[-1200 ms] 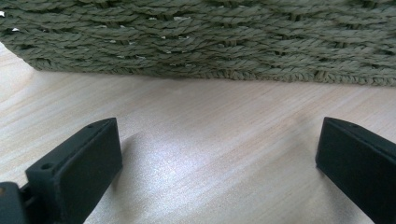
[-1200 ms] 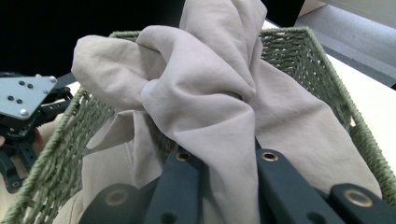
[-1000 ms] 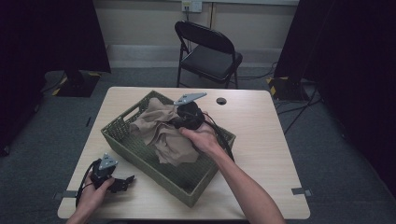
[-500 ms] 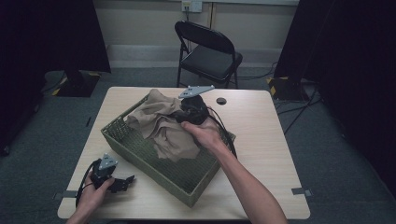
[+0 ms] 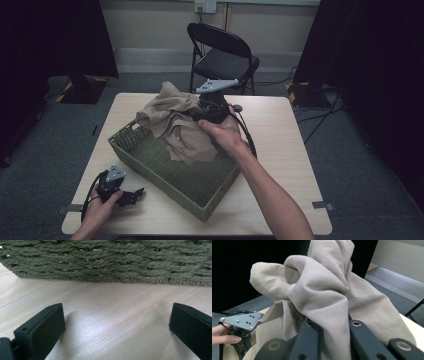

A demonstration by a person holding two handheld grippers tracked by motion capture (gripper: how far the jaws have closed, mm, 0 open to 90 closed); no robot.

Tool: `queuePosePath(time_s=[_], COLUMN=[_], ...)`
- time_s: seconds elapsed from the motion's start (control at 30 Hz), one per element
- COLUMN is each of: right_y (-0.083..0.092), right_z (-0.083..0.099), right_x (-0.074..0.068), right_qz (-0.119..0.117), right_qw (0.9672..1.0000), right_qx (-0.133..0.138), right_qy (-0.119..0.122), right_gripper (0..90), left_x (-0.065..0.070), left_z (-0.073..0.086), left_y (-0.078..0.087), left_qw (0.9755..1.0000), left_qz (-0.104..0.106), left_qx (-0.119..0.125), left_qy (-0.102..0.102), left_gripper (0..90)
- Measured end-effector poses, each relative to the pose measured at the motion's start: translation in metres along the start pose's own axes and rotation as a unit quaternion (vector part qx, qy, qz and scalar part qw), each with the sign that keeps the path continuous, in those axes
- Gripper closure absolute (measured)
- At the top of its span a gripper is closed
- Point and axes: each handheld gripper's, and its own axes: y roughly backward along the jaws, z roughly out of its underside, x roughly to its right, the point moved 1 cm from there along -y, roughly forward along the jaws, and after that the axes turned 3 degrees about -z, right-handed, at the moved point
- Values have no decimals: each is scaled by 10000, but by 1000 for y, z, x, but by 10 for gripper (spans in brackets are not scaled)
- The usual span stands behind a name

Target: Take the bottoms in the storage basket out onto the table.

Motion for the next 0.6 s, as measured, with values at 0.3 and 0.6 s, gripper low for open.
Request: queuePosePath(time_s=[0.3, 0.6], right_y=[17, 33], right_z=[-8, -13], right_x=[6, 12], right_qz=[3, 7], right_qw=[9995, 9982], right_qx=[276, 545], right_qy=[-149, -264], right_gripper=[845, 845], left_x=[0, 0], left_z=[0, 0], left_y=[0, 0], left_qw=[10000, 10000], left_qz=[0, -1], left_qx=[0, 1], left_qy=[0, 11], left_gripper=[0, 0])
